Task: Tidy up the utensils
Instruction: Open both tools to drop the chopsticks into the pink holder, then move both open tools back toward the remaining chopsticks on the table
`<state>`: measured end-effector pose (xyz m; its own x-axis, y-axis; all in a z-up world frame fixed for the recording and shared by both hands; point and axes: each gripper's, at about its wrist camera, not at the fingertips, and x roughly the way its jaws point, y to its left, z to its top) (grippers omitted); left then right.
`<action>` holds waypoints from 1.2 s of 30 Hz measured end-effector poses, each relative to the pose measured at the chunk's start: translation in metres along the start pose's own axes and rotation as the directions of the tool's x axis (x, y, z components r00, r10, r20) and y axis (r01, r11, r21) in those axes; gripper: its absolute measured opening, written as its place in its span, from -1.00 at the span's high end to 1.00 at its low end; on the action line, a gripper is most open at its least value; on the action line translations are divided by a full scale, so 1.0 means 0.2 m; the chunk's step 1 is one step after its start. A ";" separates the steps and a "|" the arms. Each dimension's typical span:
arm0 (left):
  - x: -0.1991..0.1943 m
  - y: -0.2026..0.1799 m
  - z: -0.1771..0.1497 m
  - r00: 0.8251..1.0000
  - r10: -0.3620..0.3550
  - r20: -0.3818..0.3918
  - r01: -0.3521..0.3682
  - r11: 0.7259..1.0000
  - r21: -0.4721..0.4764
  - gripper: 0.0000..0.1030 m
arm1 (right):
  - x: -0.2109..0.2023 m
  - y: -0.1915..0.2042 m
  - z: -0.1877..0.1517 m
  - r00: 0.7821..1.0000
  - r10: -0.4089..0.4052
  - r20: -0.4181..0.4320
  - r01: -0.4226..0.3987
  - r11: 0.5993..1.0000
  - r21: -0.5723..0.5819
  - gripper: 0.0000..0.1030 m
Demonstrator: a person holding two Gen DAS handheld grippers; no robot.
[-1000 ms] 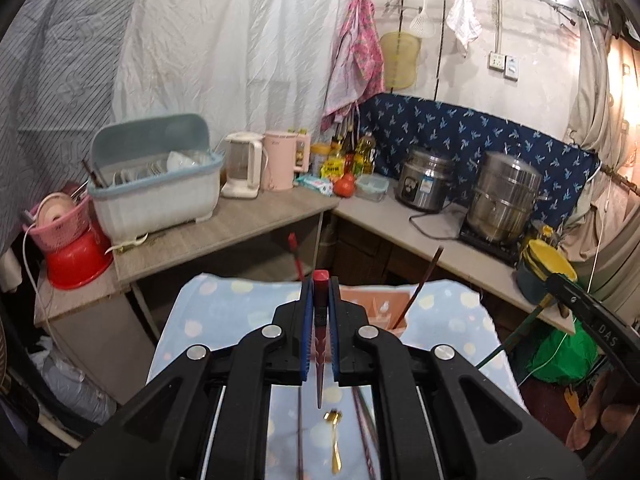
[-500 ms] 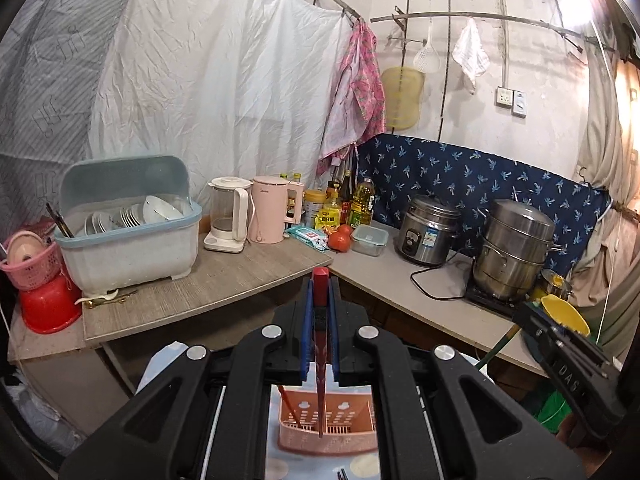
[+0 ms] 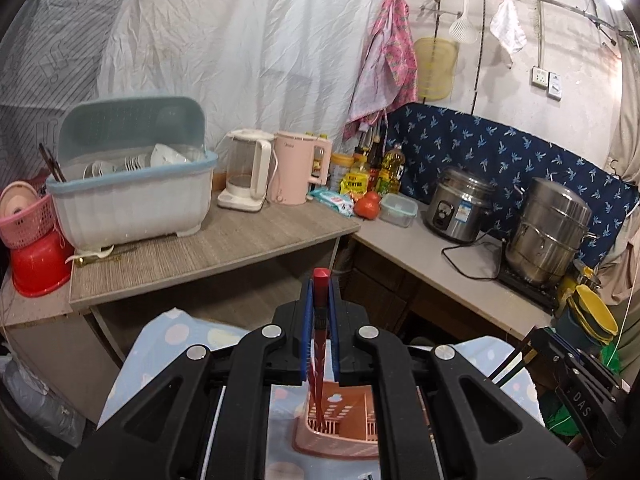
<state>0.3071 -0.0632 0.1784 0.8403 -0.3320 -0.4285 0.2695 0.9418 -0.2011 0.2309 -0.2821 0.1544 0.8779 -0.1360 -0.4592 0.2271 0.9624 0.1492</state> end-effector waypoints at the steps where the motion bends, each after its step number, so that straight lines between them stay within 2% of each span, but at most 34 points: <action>1: 0.01 0.01 -0.02 1.000 0.003 -0.010 -0.003 1.000 -0.005 0.86 | 0.01 -0.01 -0.01 1.000 -0.005 -0.006 0.005 1.000 0.001 0.86; 5: 0.00 0.03 -0.08 1.000 0.011 -0.016 -0.011 1.000 -0.015 0.85 | 0.01 -0.05 -0.06 1.000 -0.024 -0.020 0.025 1.000 0.013 0.84; 6: -0.01 0.03 -0.09 1.000 0.013 -0.014 -0.013 1.000 -0.013 0.81 | 0.00 -0.06 -0.07 0.999 -0.033 -0.011 0.033 0.999 0.017 0.72; 7: -0.01 0.04 -0.09 1.000 0.018 -0.016 -0.018 1.000 -0.013 0.60 | -0.01 -0.07 -0.08 0.999 -0.041 -0.007 0.041 0.999 0.021 0.47; 8: -0.02 0.04 -0.10 1.000 0.026 -0.013 -0.026 1.000 -0.015 0.24 | -0.03 -0.08 -0.08 0.999 -0.050 0.003 0.049 0.998 0.032 0.28; 9: -0.03 0.05 -0.10 0.999 0.040 -0.007 -0.040 0.999 -0.022 0.05 | -0.05 -0.09 -0.09 0.998 -0.055 0.015 0.055 0.998 0.043 -0.03; 10: -0.05 0.05 -0.11 0.998 0.057 0.004 -0.057 0.998 -0.031 -0.16 | -0.07 -0.10 -0.09 0.998 -0.060 0.031 0.058 0.997 0.055 -0.09; 22: -0.25 0.11 -0.20 0.998 0.065 -0.024 -0.066 0.996 -0.054 -0.17 | -0.31 -0.12 -0.16 0.998 -0.057 0.035 0.054 0.996 0.067 -0.09; 36: -0.52 0.13 -0.52 0.993 0.053 -0.109 -0.059 0.997 -0.048 -0.17 | -0.58 -0.10 -0.47 0.998 -0.045 -0.035 0.047 0.997 0.058 -0.09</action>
<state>0.1787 -0.0090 0.1257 0.7971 -0.2850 -0.5323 0.1963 0.9560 -0.2179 0.0847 -0.2641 0.1230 0.8518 -0.1706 -0.4954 0.2918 0.9397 0.1781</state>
